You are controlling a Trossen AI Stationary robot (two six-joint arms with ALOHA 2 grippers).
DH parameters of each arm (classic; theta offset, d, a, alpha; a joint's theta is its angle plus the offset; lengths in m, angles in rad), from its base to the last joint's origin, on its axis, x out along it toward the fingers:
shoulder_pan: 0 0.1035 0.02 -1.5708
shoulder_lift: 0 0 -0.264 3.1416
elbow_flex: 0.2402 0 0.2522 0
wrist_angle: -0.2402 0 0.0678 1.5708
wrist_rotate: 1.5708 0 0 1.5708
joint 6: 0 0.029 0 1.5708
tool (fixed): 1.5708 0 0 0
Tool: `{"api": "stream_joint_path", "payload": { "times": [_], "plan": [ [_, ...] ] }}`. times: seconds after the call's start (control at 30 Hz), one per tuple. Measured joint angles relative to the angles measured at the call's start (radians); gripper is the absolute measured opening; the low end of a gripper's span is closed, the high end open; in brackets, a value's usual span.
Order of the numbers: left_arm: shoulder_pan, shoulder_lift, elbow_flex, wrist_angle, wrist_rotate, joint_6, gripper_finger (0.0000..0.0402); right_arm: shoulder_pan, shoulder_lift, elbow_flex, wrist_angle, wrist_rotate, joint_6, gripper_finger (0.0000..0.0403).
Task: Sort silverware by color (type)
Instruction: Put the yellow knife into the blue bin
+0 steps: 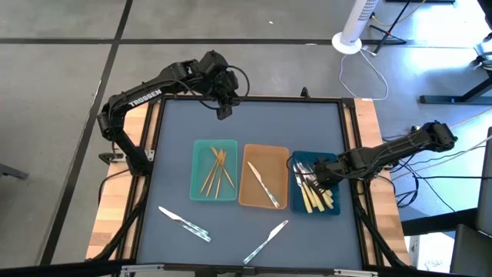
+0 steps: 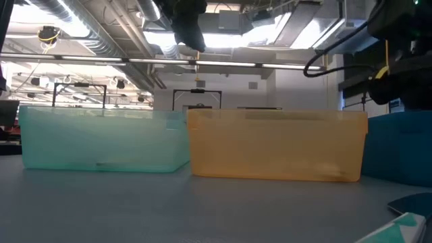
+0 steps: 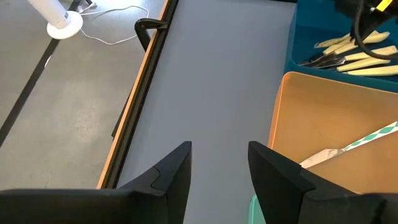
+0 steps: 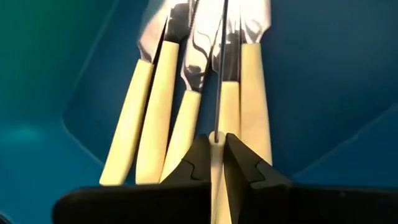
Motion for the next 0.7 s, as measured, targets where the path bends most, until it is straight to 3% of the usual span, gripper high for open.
{"api": "stream_joint_path", "payload": {
  "times": [0.37,0.7],
  "plan": [
    [0.000,0.001,0.000,0.001,0.000,0.000,0.0151,0.000,0.002,-0.026,0.031,0.003,0.000,0.0005],
    [0.000,0.001,0.000,0.001,0.000,0.000,0.0151,0.000,0.002,-0.027,0.026,0.086,-0.001,0.0005]
  ]
}}
